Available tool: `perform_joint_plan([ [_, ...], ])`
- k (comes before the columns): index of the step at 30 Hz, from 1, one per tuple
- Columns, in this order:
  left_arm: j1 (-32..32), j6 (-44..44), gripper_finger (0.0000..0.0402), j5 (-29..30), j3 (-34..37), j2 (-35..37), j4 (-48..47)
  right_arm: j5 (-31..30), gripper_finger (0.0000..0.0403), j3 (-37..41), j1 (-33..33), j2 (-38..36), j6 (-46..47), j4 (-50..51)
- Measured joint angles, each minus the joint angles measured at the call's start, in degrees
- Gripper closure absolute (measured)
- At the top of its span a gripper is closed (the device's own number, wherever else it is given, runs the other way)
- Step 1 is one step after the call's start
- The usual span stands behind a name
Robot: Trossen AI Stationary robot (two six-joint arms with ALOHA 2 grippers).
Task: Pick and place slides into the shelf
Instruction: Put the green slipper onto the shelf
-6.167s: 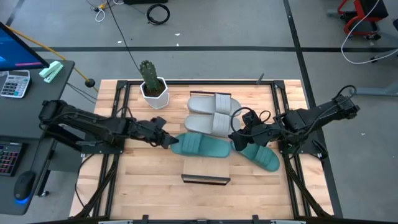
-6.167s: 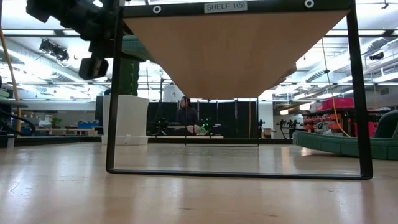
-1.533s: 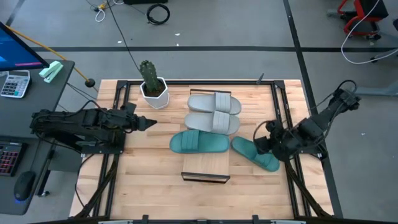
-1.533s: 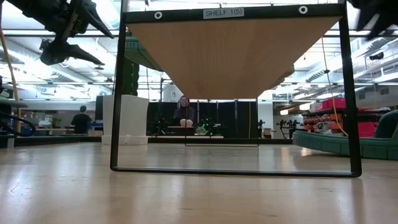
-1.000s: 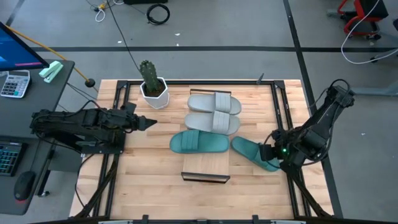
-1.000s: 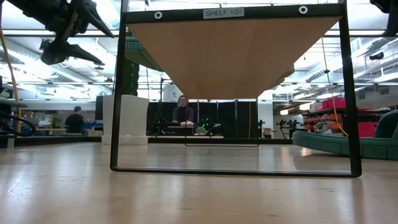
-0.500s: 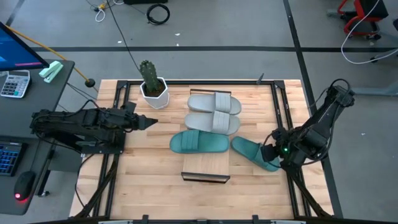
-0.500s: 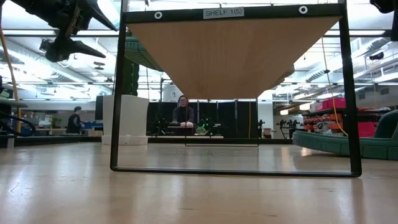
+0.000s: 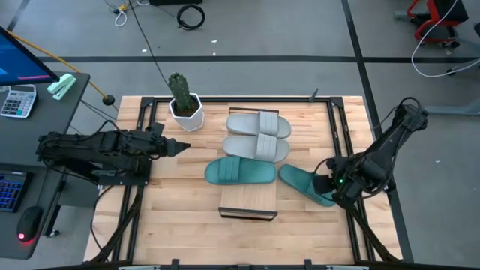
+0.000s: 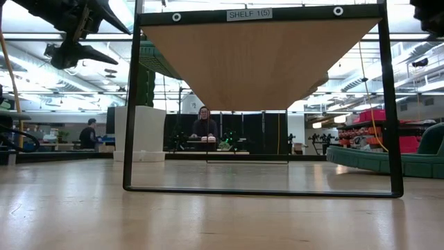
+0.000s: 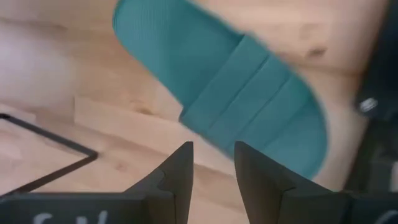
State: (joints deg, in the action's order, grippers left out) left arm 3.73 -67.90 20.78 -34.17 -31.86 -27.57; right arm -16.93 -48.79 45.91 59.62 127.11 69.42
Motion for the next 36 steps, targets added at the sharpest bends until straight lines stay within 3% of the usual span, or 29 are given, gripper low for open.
perform_joint_plan([
  [4, 0.00, 0.04, 0.0100, 0.00, 0.00, 0.00, 0.20, 0.99, 0.0279, 2.58, 0.88, 0.82, 0.21, -5.07],
  [14, 0.00, -0.26, 0.0100, 0.00, 0.00, 0.00, 0.24, 8.11, 0.0279, 2.83, 4.84, 1.46, 2.40, -1.39],
  [27, -0.04, -0.75, 0.0100, 1.03, 0.00, -0.01, 2.02, 1.36, 0.0283, 2.81, 6.39, 1.79, -0.51, -2.22],
  [36, -0.04, -0.87, 0.0100, 2.08, 0.00, 0.00, 3.61, 0.34, 0.0291, 2.81, -1.90, 6.99, 1.79, -8.83],
])
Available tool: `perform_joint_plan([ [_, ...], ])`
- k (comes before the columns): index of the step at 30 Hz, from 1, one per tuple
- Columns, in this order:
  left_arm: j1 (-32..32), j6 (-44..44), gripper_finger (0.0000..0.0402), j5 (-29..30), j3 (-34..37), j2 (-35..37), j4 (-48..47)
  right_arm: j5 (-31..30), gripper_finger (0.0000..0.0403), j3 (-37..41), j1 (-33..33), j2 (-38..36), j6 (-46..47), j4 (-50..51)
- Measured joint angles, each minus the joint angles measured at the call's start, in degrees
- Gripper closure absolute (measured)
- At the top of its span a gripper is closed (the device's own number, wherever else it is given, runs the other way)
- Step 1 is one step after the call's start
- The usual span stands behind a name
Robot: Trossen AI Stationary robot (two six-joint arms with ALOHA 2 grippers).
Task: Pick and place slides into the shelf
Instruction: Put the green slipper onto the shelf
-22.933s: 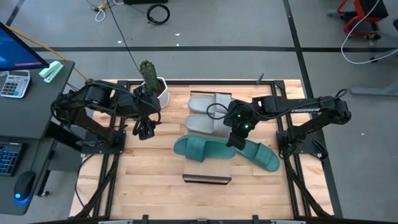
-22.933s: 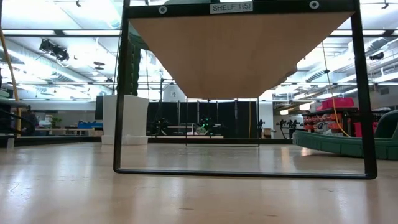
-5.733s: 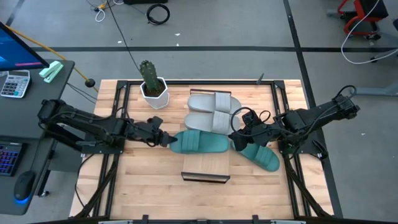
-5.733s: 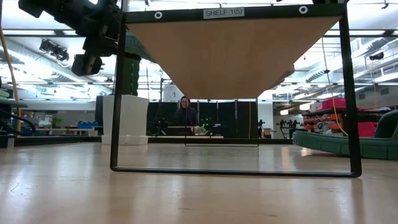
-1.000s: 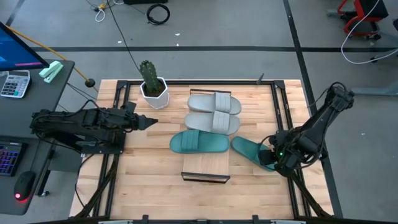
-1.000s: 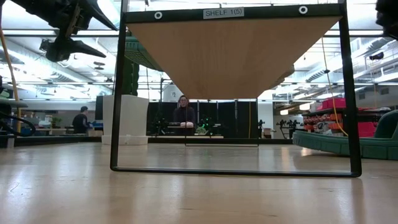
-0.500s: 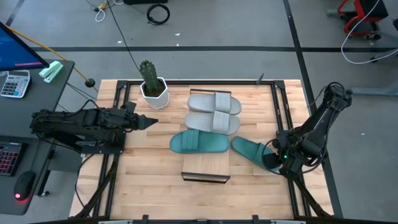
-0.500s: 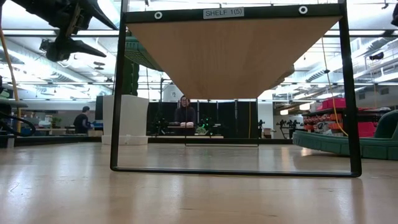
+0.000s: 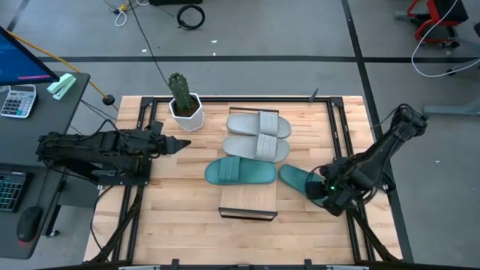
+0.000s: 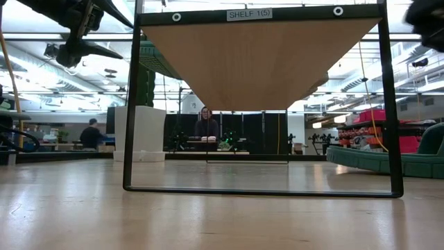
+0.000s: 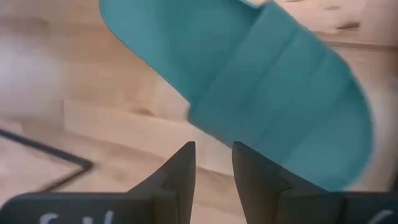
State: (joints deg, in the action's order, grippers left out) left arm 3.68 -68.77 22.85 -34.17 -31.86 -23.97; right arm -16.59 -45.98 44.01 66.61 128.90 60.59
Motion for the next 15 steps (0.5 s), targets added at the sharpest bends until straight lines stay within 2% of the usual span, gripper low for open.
perform_joint_plan([
  [4, 0.00, 0.38, 0.0100, 0.04, 0.00, 0.00, 0.02, -0.75, 0.0288, 0.00, -4.15, 1.39, -0.40, -0.72],
  [10, 0.00, 1.16, 0.0100, 0.04, 0.00, -0.02, 0.02, -1.11, 0.0274, -0.02, -9.45, 0.20, -7.55, 2.16],
  [15, 0.02, 1.99, 0.0100, 0.04, 0.00, -0.02, 0.02, 1.50, 0.0253, -0.02, -12.75, 0.06, -10.90, 5.47],
])
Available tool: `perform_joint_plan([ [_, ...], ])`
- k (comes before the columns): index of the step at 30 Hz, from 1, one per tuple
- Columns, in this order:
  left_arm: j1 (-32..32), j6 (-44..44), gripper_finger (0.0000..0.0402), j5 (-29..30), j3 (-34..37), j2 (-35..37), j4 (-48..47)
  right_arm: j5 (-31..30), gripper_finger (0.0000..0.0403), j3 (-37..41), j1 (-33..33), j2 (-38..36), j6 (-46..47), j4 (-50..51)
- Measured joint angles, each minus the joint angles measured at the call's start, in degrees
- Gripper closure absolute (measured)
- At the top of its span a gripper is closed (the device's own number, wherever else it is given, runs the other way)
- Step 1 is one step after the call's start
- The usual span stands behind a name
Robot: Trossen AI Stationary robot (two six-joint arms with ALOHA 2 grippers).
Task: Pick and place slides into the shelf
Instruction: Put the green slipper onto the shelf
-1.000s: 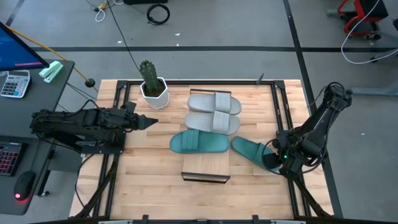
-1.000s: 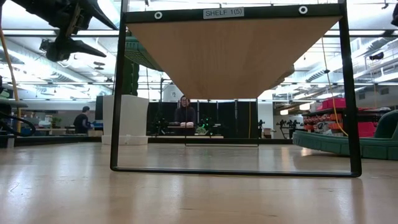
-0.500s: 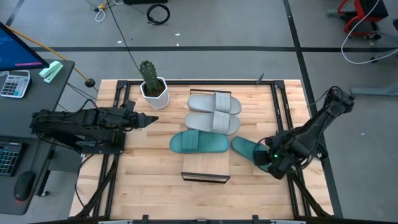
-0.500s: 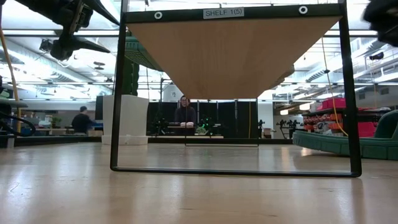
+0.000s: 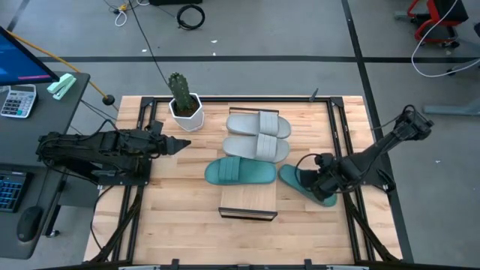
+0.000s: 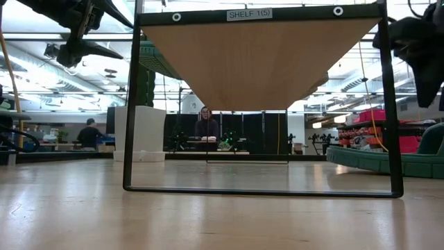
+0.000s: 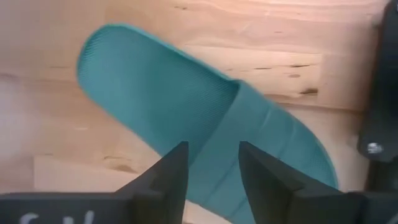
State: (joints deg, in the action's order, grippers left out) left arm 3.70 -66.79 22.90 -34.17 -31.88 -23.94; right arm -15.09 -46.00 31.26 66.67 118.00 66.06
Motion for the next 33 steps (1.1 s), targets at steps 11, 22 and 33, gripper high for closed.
perform_joint_plan([
  [11, 0.00, 1.26, 0.0100, 0.00, 0.00, 0.02, 0.04, 1.07, 0.0190, 3.26, -3.90, 0.16, 2.39, -0.39],
  [22, 0.00, 2.12, 0.0100, 0.02, 0.00, 0.02, 0.15, 3.04, 0.0178, 11.34, -4.35, 0.05, 6.71, -10.85],
  [33, 0.00, 2.08, 0.0100, 0.15, 0.00, 0.02, 0.17, 3.04, 0.0264, 13.38, -4.52, 0.07, 5.36, -11.93],
])
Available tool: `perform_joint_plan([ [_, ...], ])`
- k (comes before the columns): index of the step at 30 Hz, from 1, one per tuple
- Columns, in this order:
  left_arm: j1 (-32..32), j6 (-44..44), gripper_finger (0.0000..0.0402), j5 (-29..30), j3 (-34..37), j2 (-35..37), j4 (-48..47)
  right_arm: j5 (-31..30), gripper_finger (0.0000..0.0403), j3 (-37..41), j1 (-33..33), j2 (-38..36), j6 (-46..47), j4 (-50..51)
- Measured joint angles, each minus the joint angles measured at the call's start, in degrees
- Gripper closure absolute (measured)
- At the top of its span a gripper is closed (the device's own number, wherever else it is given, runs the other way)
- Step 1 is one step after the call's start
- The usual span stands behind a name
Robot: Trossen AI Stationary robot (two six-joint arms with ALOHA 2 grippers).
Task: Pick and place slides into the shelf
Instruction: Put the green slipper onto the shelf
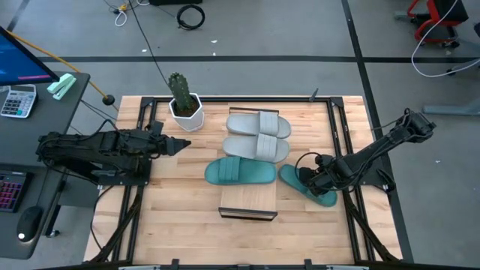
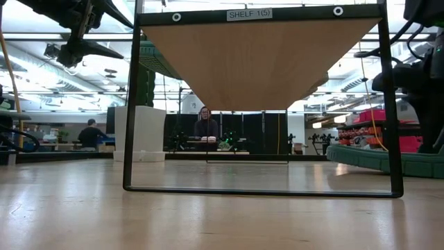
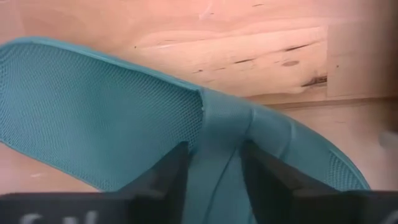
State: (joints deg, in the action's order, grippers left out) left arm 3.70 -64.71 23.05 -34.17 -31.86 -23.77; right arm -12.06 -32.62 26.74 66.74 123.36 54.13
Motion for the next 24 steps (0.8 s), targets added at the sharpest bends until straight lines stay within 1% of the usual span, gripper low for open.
perform_joint_plan([
  [6, 0.00, -0.02, 0.0100, 0.32, 0.00, 0.00, -0.02, -0.50, 0.0377, 0.07, 0.00, 0.04, -1.28, -0.51],
  [8, 0.00, -0.02, 0.0100, 0.33, 0.00, 0.00, -0.01, -0.48, 0.0392, -0.02, 0.00, 0.04, -2.53, -0.76],
  [19, 0.00, 0.71, 0.0100, 0.31, 0.00, -0.02, -0.02, -0.65, 0.0365, -5.64, 0.00, 0.15, -7.69, 1.82],
  [24, 0.00, 0.90, 0.0100, 0.31, 0.00, 0.00, -0.02, -0.85, 0.0334, -6.01, -0.02, 0.13, -8.12, 2.37],
])
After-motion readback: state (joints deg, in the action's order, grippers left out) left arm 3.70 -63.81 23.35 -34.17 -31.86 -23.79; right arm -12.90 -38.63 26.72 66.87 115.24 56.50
